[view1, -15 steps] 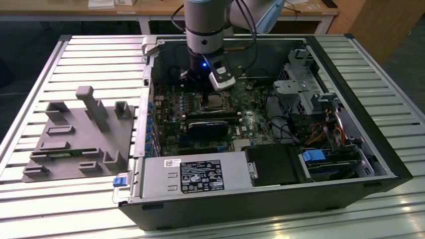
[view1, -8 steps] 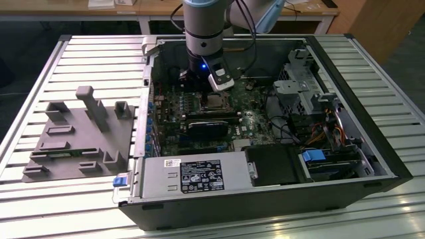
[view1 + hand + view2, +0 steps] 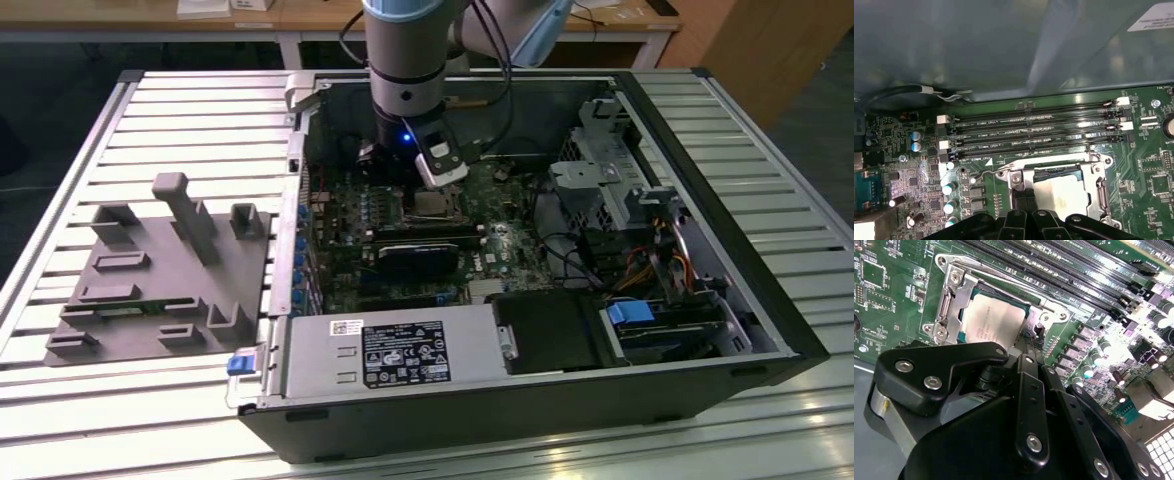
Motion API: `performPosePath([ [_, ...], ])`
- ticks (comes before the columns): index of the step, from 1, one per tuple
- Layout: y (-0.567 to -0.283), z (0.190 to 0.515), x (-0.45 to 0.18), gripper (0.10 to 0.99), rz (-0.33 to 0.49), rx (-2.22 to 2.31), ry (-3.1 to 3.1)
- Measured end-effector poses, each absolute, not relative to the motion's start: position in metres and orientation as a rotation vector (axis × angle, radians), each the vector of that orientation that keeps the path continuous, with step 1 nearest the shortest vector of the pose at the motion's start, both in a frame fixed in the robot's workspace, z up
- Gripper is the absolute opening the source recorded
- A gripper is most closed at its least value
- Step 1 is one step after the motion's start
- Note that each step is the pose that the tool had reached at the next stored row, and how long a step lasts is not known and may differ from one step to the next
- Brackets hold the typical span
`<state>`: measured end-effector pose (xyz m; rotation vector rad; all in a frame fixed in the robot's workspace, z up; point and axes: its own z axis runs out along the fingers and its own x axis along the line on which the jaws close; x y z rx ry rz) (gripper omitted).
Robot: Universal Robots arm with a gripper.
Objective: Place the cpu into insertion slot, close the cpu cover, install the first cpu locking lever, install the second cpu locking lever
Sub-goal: 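Close the cpu cover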
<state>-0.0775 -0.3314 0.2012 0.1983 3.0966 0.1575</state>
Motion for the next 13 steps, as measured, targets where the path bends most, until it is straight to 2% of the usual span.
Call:
performPosePath([
  [13,-0.335,0.2004,-0.0753,0.102,0.203,0.199,3.096],
])
